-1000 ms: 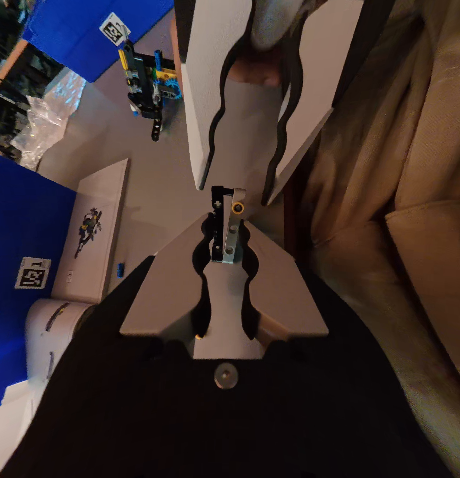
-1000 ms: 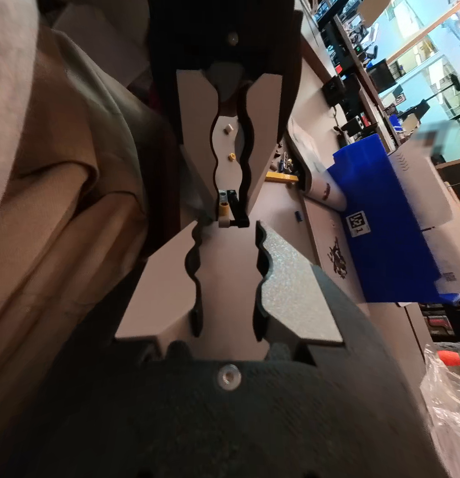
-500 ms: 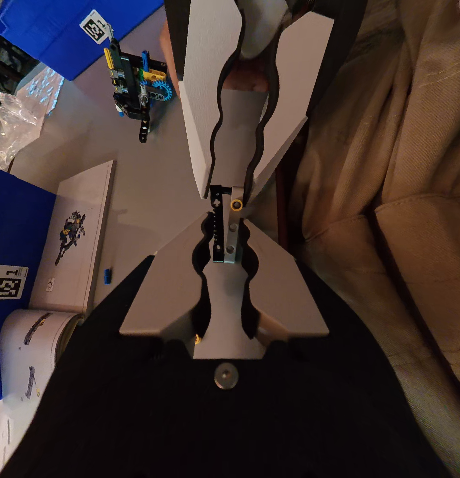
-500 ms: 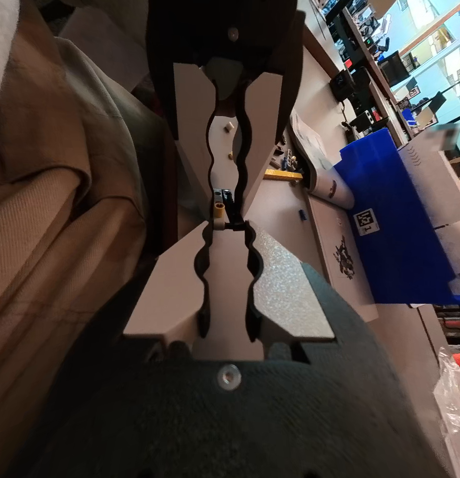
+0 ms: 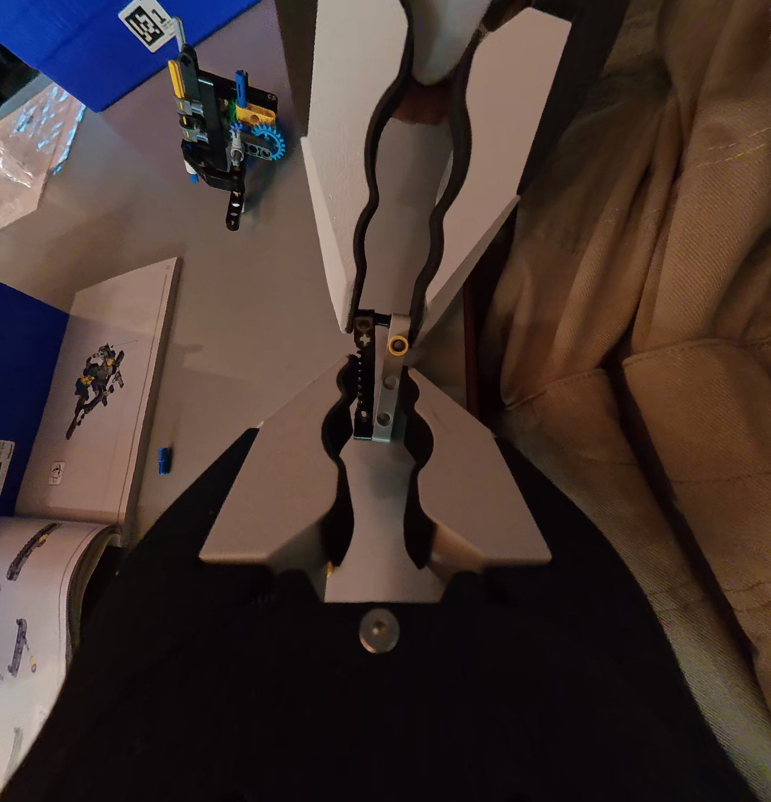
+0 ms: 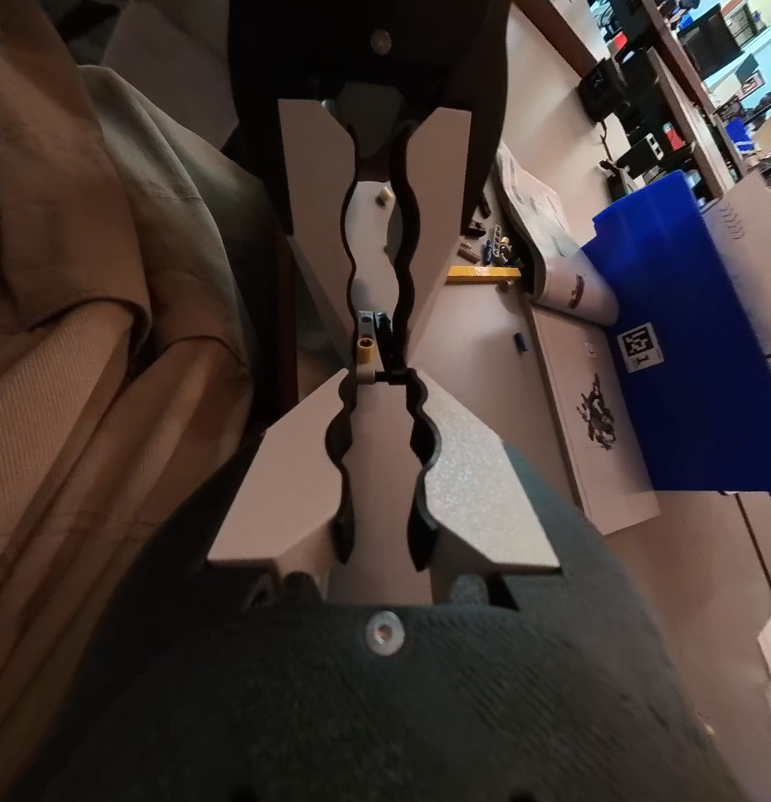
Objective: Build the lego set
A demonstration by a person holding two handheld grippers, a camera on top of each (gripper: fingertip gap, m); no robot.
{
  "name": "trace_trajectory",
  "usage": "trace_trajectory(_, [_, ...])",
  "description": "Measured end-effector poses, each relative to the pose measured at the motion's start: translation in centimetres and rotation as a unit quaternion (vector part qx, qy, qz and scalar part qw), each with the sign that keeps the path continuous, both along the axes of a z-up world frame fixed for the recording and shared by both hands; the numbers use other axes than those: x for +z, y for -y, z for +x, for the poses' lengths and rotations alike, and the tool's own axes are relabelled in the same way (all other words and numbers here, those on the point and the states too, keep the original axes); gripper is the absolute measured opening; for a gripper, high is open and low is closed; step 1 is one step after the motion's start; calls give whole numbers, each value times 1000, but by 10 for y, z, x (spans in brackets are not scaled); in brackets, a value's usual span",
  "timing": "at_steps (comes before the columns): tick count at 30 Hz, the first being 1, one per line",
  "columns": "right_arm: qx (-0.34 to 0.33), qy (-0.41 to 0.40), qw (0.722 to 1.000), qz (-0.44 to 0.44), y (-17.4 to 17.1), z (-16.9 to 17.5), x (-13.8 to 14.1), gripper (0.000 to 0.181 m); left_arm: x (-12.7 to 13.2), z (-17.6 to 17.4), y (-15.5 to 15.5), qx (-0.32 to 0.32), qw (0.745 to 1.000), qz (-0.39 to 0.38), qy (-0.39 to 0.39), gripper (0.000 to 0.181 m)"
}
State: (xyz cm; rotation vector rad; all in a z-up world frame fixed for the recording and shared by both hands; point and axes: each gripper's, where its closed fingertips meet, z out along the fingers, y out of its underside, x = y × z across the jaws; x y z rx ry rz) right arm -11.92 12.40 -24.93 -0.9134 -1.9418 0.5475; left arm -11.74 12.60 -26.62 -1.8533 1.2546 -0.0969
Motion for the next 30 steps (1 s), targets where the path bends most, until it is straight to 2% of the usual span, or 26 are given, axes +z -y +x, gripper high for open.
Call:
trace_trajectory(4, [-11,-18,1000,-13,1,-1,1,23,0,0,-1,2,1000,-2,1,19])
trace_trajectory(7, [2,-2,999,-40,7,2,-1,35,0,0,-1,2,1000,1,-1,19])
trace_trajectory(11, [13,27,988,-149,9,3,4,31,0,0,0,-3,1000,14,-8,19])
trace_trajectory(14, [10,34,983,-182,6,3,6,23,0,1,0,-5,1000,19,-11,19])
trace_trajectory(24, [23,17,989,-146,7,3,8,19,0,1,-1,-5,1000,21,-11,19])
trace_trajectory(26, [19,9,991,-131,7,3,8,21,0,1,-1,-5,1000,21,-12,19])
trace_trajectory(28, [22,11,993,-114,9,4,5,31,0,1,-1,-4,1000,18,-11,19])
trace_trajectory(30, [19,8,994,-107,8,3,5,30,0,1,-1,-4,1000,17,-11,19])
